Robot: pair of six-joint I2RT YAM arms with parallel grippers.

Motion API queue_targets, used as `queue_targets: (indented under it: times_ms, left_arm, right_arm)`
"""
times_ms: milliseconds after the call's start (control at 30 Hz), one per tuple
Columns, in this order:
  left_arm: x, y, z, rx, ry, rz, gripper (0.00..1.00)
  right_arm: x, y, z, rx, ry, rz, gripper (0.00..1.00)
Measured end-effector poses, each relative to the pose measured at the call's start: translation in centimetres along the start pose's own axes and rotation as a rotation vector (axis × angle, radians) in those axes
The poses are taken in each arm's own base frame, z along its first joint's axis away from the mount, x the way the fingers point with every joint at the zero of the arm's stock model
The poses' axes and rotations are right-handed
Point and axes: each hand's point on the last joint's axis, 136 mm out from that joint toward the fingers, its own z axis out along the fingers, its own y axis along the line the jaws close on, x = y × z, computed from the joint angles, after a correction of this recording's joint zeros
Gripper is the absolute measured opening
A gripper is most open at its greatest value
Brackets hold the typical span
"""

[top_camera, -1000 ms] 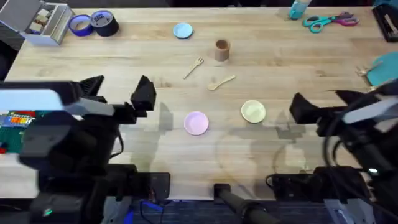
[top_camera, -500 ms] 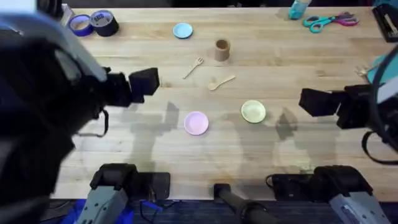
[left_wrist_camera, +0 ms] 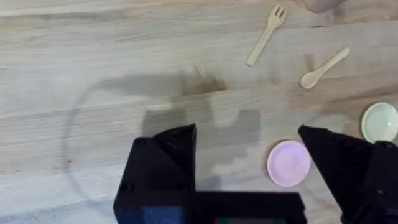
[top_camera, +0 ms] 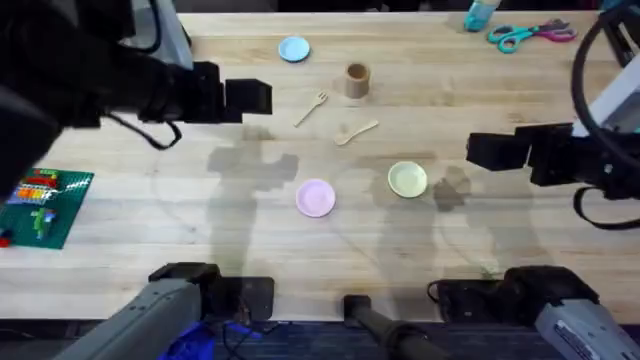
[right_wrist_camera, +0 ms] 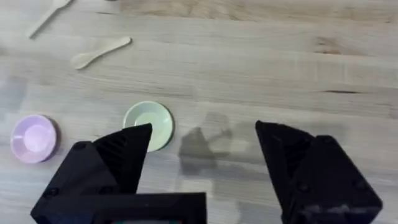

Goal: Pick up a utensil and set it on the pink plate, then put the other utensil in the container.

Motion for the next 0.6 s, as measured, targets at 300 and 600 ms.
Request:
queue_targets:
  times_ms: [300,600]
  left_arm:
    - [-0.9,-1.1,1.2,0.081,0.042,-0.012,0.992]
    - [-1.9,-1.2,1.9,0.098,0.025,0.034,0.992]
  right_arm:
    - [-0.9,0.8,-0.4,-0.044,-0.028,-0.003,0.996]
    - [-1.0,1.0,-0.5,-0.058,-0.033,-0.004,0.997]
